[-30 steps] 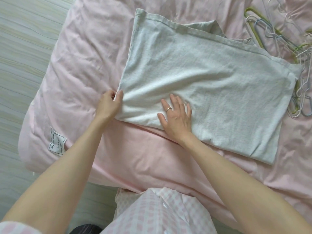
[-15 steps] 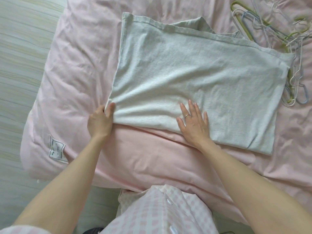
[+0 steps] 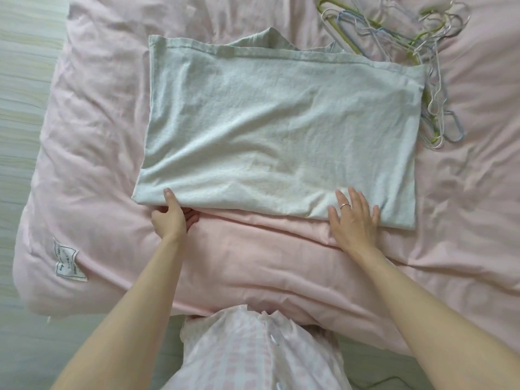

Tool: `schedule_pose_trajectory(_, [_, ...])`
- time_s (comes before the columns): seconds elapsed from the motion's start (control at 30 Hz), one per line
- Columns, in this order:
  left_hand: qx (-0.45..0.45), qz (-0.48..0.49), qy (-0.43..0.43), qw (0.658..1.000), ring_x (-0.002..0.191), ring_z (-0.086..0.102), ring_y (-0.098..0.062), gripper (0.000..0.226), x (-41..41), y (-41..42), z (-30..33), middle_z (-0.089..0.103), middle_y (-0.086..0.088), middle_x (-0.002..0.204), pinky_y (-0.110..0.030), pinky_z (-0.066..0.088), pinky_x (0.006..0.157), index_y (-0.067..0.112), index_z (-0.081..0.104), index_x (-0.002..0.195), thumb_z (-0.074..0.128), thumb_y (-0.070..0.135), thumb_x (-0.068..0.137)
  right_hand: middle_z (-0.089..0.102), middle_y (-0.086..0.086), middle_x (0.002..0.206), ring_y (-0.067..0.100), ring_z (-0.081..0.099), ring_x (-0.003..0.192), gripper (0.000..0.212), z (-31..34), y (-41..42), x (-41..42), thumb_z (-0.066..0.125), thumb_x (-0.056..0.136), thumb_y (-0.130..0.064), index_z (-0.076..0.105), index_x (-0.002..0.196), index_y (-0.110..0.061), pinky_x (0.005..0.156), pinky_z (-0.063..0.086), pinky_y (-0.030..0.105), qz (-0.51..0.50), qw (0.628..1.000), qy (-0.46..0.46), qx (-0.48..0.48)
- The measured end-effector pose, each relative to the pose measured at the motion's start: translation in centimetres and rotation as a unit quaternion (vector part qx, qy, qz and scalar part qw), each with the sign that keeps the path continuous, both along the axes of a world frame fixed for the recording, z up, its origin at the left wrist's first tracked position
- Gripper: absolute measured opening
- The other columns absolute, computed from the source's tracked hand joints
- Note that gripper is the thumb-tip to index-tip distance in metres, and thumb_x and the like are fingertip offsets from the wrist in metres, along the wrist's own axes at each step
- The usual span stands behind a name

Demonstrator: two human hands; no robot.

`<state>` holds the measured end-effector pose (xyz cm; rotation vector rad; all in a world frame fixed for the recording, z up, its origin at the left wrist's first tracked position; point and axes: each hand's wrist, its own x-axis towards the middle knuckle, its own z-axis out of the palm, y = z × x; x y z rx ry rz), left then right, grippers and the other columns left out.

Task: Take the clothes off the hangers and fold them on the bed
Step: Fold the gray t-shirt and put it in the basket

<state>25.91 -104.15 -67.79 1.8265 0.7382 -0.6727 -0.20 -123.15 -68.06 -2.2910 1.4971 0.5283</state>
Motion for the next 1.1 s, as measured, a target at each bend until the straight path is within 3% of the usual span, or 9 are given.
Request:
schedule_pose_trajectory(0.1, [-0.044, 0.005, 0.032, 0.999, 0.078, 0.069, -0.022, 0.057, -3.5, -2.3, 0.4, 0.066, -0.015, 0.093, -0.03, 0.058, 0.062, 0.0, 0.048, 0.112, 0.057, 0.051, 0.088, 0.031, 0.01, 0.151, 0.026, 0.024, 0.14, 0.047, 0.0, -1.6, -3.9, 0.043, 0.096, -0.031, 0.043, 0.14, -0.012, 0.111, 0.017, 0.049, -0.095, 0.993, -0.052, -0.054])
schedule_pose_trajectory(0.23, [-0.058, 0.009, 0.043, 0.997, 0.072, 0.067, -0.017, 0.042, -7.4, -4.5, 0.5, 0.065, -0.009, 0.085, -0.026, 0.055, 0.057, 0.004, 0.055, 0.096, 0.058, 0.046, 0.089, 0.044, 0.017, 0.137, 0.033, 0.04, 0.126, 0.047, 0.2, -4.3, -8.9, 0.051, 0.092, -0.028, 0.047, 0.133, -0.004, 0.104, 0.03, 0.04, -0.296, 0.945, -0.13, -0.04])
schedule_pose_trajectory(0.37, [-0.065, -0.008, 0.031, 0.997, 0.068, 0.065, -0.018, 0.032, -9.8, -6.3, 0.7, 0.062, -0.007, 0.081, -0.025, 0.057, 0.056, 0.013, 0.053, 0.082, 0.059, 0.043, 0.09, 0.059, 0.007, 0.084, 0.018, 0.054, 0.07, 0.033, 0.1, -6.9, -11.3, 0.06, 0.085, -0.037, 0.056, 0.105, -0.011, 0.06, 0.045, 0.027, -0.53, 0.778, -0.291, 0.17])
schedule_pose_trajectory(0.43, [-0.062, -0.026, 0.031, 0.997, 0.068, 0.065, -0.019, 0.032, -11.1, -6.9, 0.7, 0.062, -0.008, 0.081, -0.028, 0.058, 0.063, 0.012, 0.054, 0.081, 0.06, 0.042, 0.089, 0.054, 0.001, 0.073, 0.012, 0.049, 0.058, 0.01, -0.1, -7.6, -12.1, 0.057, 0.092, -0.026, 0.055, 0.09, -0.016, 0.048, 0.041, 0.021, -0.526, 0.757, -0.307, 0.236])
schedule_pose_trajectory(0.57, [-0.032, -0.045, 0.032, 0.998, 0.065, 0.067, -0.016, 0.028, -12.5, -7.6, 0.3, 0.064, -0.008, 0.079, -0.026, 0.057, 0.062, 0.012, 0.055, 0.082, 0.063, 0.038, 0.089, 0.059, 0.001, 0.078, 0.013, 0.057, 0.067, 0.016, 0.0, -8.2, -12.7, 0.057, 0.093, -0.014, 0.05, 0.079, -0.017, 0.053, 0.045, 0.021, -0.527, 0.72, -0.357, 0.277])
schedule_pose_trajectory(0.73, [0.02, -0.045, -0.001, 0.999, 0.041, 0.059, -0.008, 0.022, -12.0, -8.0, -0.6, 0.057, -0.004, 0.067, -0.02, 0.05, 0.045, 0.016, 0.047, 0.075, 0.055, 0.023, 0.094, 0.056, -0.001, 0.076, 0.01, 0.052, 0.059, 0.021, 0.1, -9.5, -13.9, 0.065, 0.087, -0.012, 0.05, 0.073, -0.014, 0.053, 0.047, 0.017, -0.466, 0.799, -0.323, 0.2])
schedule_pose_trajectory(0.9, [0.048, -0.046, 0.002, 0.998, 0.036, 0.057, -0.007, 0.015, -12.2, -8.1, -1.3, 0.056, -0.005, 0.066, -0.019, 0.049, 0.04, 0.012, 0.051, 0.082, 0.052, 0.021, 0.094, 0.055, 0.001, 0.074, 0.01, 0.053, 0.063, 0.025, 0.3, -11.1, -15.0, 0.066, 0.086, -0.009, 0.049, 0.069, -0.014, 0.046, 0.046, 0.014, -0.448, 0.811, -0.32, 0.196])
schedule_pose_trajectory(1.0, [0.143, -0.139, -0.03, 0.98, 0.054, 0.065, -0.015, 0.02, -12.5, -8.0, -0.2, 0.064, -0.007, 0.078, -0.027, 0.053, 0.053, 0.011, 0.056, 0.092, 0.052, 0.029, 0.09, 0.057, 0.006, 0.081, 0.012, 0.055, 0.066, 0.023, -0.2, -10.7, -14.9, 0.066, 0.086, -0.009, 0.048, 0.071, -0.014, 0.05, 0.047, 0.018, -0.501, 0.772, -0.325, 0.217])
schedule_pose_trajectory(1.1, [0.286, -0.267, -0.184, 0.902, 0.1, 0.054, -0.028, 0.026, -13.4, -8.1, 1.4, 0.06, -0.01, 0.105, -0.038, 0.04, 0.087, 0.011, 0.053, 0.098, 0.049, 0.036, 0.091, 0.061, 0.008, 0.083, 0.016, 0.06, 0.071, 0.011, -0.2, -9.4, -14.1, 0.063, 0.088, -0.01, 0.054, 0.081, -0.01, 0.059, 0.05, 0.023, -0.618, 0.646, -0.353, 0.275])
